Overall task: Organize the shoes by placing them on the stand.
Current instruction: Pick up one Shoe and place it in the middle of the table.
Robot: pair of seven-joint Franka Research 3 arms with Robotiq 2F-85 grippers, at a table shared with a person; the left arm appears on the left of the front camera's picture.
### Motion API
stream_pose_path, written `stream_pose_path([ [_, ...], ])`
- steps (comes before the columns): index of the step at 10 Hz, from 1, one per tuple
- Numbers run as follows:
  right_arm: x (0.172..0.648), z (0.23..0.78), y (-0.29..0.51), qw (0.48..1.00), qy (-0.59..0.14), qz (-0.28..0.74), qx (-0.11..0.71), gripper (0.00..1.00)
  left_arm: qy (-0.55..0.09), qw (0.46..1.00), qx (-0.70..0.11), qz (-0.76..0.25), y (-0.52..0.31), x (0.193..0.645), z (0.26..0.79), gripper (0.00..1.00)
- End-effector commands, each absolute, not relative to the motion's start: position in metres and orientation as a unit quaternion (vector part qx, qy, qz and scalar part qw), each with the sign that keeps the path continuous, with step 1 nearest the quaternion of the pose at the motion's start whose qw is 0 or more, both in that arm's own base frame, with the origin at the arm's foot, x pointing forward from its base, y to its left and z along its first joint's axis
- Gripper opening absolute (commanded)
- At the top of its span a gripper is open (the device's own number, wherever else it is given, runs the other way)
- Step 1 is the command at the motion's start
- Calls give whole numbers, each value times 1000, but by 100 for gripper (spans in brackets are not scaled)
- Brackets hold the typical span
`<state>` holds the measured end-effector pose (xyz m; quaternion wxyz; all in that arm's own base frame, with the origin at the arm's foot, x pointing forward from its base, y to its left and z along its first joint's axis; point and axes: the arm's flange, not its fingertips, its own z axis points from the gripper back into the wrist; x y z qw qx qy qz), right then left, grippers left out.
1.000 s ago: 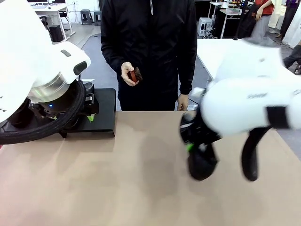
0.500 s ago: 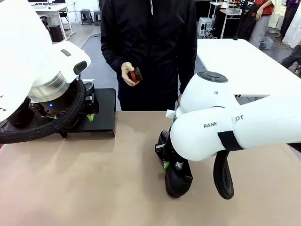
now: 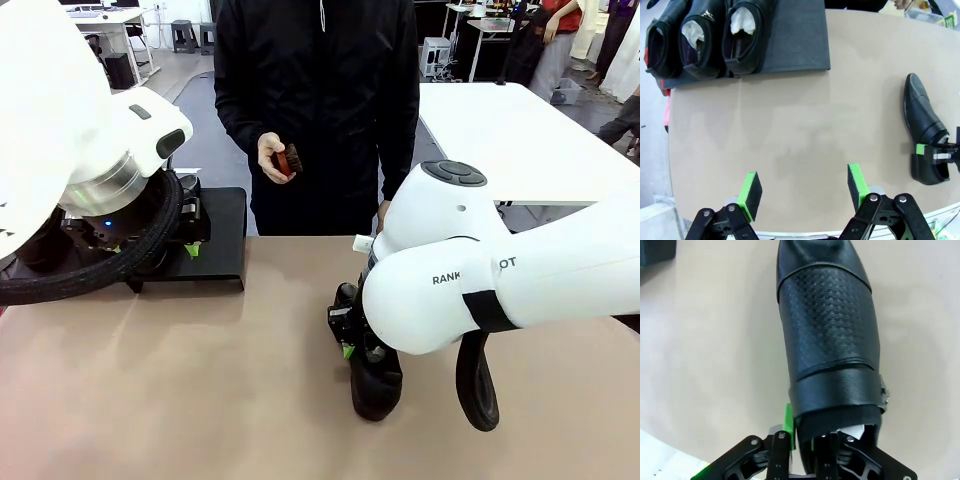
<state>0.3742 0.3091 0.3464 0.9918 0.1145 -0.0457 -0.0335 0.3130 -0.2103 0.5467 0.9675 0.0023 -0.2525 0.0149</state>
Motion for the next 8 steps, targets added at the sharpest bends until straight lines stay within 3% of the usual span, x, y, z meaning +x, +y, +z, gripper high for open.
stream_pose_path([
  [1, 372, 358, 309, 988, -59, -38, 134, 62, -251, 968, 1, 23, -211, 313, 548, 89],
  [3, 365, 378, 299, 985, -61, -46, 152, 99, -251, 968, 1, 23, -211, 313, 548, 89],
  [7, 340, 425, 267, 980, -49, -17, 192, 100, -251, 968, 1, 23, -211, 313, 548, 89],
  [8, 361, 407, 297, 983, -61, -50, 166, 100, -251, 968, 1, 23, -211, 313, 548, 89],
])
